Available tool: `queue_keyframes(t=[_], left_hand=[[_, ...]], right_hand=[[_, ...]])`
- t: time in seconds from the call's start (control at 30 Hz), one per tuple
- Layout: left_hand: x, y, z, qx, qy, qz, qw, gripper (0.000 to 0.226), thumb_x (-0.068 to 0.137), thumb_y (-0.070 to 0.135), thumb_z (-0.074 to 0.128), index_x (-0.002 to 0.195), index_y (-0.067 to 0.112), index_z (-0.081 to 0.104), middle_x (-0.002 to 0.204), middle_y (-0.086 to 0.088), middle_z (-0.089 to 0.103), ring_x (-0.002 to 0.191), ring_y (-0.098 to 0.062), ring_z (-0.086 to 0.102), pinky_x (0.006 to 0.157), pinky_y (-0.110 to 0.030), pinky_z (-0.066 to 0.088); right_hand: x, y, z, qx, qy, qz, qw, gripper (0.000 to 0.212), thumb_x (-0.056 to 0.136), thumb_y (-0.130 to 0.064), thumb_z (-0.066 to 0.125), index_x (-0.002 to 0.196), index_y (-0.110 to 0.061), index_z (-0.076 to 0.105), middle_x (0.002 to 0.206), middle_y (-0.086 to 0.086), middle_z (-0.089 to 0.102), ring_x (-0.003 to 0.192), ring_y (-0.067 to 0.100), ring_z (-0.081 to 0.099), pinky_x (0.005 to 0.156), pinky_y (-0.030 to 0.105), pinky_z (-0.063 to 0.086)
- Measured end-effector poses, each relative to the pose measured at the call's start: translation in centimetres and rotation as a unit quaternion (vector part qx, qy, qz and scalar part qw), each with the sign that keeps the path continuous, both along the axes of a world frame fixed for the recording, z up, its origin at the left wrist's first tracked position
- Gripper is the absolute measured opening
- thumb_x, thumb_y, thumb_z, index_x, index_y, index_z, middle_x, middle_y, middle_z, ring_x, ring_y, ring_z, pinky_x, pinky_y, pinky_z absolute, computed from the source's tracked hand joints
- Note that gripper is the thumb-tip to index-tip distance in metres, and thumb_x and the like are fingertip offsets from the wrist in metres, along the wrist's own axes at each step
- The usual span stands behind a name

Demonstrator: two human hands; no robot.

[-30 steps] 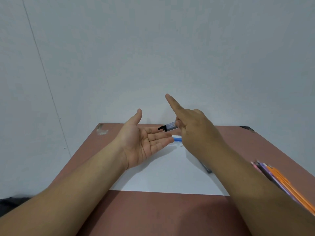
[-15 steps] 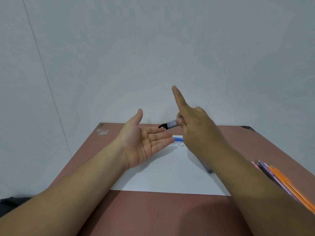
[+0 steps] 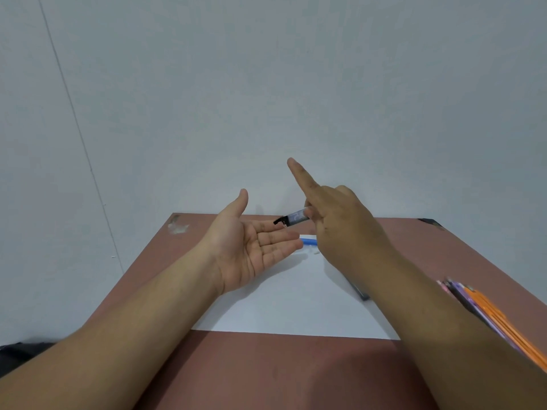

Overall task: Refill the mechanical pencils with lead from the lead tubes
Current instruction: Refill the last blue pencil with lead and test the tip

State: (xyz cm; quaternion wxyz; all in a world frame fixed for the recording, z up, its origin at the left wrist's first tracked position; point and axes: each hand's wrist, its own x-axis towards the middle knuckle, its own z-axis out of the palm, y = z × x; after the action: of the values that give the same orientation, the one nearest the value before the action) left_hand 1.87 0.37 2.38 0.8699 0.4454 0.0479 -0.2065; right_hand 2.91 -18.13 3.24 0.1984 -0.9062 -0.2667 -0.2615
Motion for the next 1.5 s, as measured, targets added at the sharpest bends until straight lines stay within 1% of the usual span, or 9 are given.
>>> queue_keyframes(t=[0.17, 0.37, 0.43, 0.5, 0.57, 0.7, 0.83, 1.13, 1.5], left_hand=[[-0.1, -0.2, -0.1, 0.015, -0.006, -0.009, 1.000, 0.095, 0.095, 0.073, 0.038, 0.129, -0.014, 0.054, 0.123, -0.033, 0.065, 0.112, -0.047, 0.066, 0.099, -0.048, 0.055], [-0.1, 0.0, -0.1, 0.010, 0.006, 0.006, 1.000, 0.092, 0.095, 0.072, 0.041, 0.129, -0.013, 0.053, 0.122, -0.034, 0.065, 0.108, -0.050, 0.067, 0.099, -0.049, 0.053], [0.0, 0.0, -0.2, 0.006, 0.008, 0.007, 1.000, 0.092, 0.095, 0.072, 0.041, 0.129, -0.013, 0.053, 0.123, -0.034, 0.065, 0.109, -0.050, 0.067, 0.099, -0.049, 0.053], [0.0, 0.2, -0.2, 0.002, 0.006, 0.003, 1.000, 0.093, 0.095, 0.073, 0.040, 0.130, -0.013, 0.053, 0.123, -0.032, 0.065, 0.110, -0.048, 0.067, 0.097, -0.049, 0.056], [0.1, 0.3, -0.3, 0.001, 0.003, -0.006, 1.000, 0.095, 0.095, 0.074, 0.038, 0.130, -0.013, 0.054, 0.123, -0.030, 0.066, 0.111, -0.047, 0.067, 0.094, -0.048, 0.057], [0.4, 0.3, -0.5, -0.003, 0.008, -0.005, 1.000, 0.096, 0.094, 0.073, 0.042, 0.129, -0.015, 0.053, 0.123, -0.033, 0.065, 0.109, -0.050, 0.066, 0.099, -0.051, 0.053], [0.2, 0.2, -0.6, -0.017, 0.007, -0.017, 1.000, 0.094, 0.094, 0.072, 0.043, 0.130, -0.015, 0.051, 0.125, -0.035, 0.062, 0.109, -0.051, 0.066, 0.100, -0.051, 0.052], [0.7, 0.6, -0.8, -0.025, 0.006, -0.020, 0.999, 0.095, 0.094, 0.073, 0.042, 0.132, -0.014, 0.051, 0.125, -0.034, 0.063, 0.111, -0.051, 0.065, 0.103, -0.050, 0.050], [0.7, 0.7, -0.9, -0.007, -0.004, -0.025, 1.000, 0.096, 0.094, 0.075, 0.038, 0.131, -0.012, 0.055, 0.125, -0.030, 0.065, 0.116, -0.047, 0.064, 0.112, -0.047, 0.044]], right_hand=[[0.7, -0.5, 0.5, -0.090, 0.005, -0.017, 0.996, 0.075, 0.086, 0.009, 0.047, 0.137, -0.044, 0.059, 0.098, -0.014, 0.050, 0.101, 0.020, 0.045, 0.076, 0.039, 0.052], [-0.2, 0.3, 2.2, -0.081, 0.001, -0.030, 0.996, 0.118, 0.083, 0.008, 0.046, 0.142, -0.067, -0.022, 0.090, -0.010, 0.052, 0.087, 0.018, 0.042, 0.064, 0.039, 0.053], [-0.3, 0.4, 2.5, -0.076, 0.010, -0.040, 0.996, 0.113, 0.084, 0.006, 0.047, 0.143, -0.071, -0.010, 0.091, -0.007, 0.052, 0.088, 0.019, 0.046, 0.062, 0.037, 0.050], [-0.1, 0.4, 2.8, -0.129, 0.030, -0.045, 0.990, 0.075, 0.084, 0.004, 0.044, 0.130, -0.055, 0.050, 0.098, -0.006, 0.054, 0.098, 0.021, 0.048, 0.064, 0.033, 0.045], [-0.1, 0.4, 2.8, -0.182, 0.039, -0.056, 0.981, 0.061, 0.086, 0.003, 0.043, 0.117, -0.044, 0.067, 0.106, -0.009, 0.055, 0.106, 0.018, 0.043, 0.074, 0.035, 0.049], [-0.2, 0.9, 3.2, -0.153, 0.042, -0.071, 0.985, 0.091, 0.089, 0.003, 0.050, 0.153, -0.055, 0.022, 0.099, -0.011, 0.051, 0.101, 0.014, 0.041, 0.076, 0.038, 0.054], [-0.2, 1.3, 3.0, -0.127, 0.014, -0.071, 0.989, 0.110, 0.088, 0.003, 0.053, 0.147, -0.064, -0.011, 0.092, -0.009, 0.053, 0.089, 0.015, 0.041, 0.064, 0.039, 0.055], [-0.7, 1.4, 3.5, -0.163, 0.029, -0.072, 0.984, 0.078, 0.093, -0.004, 0.057, 0.152, -0.048, 0.032, 0.101, -0.013, 0.045, 0.099, 0.012, 0.033, 0.079, 0.038, 0.052], [-0.9, 0.7, 0.8, -0.084, 0.048, -0.066, 0.993, 0.070, 0.093, 0.001, 0.048, 0.147, -0.042, 0.046, 0.103, -0.014, 0.047, 0.102, 0.012, 0.036, 0.087, 0.039, 0.051]])
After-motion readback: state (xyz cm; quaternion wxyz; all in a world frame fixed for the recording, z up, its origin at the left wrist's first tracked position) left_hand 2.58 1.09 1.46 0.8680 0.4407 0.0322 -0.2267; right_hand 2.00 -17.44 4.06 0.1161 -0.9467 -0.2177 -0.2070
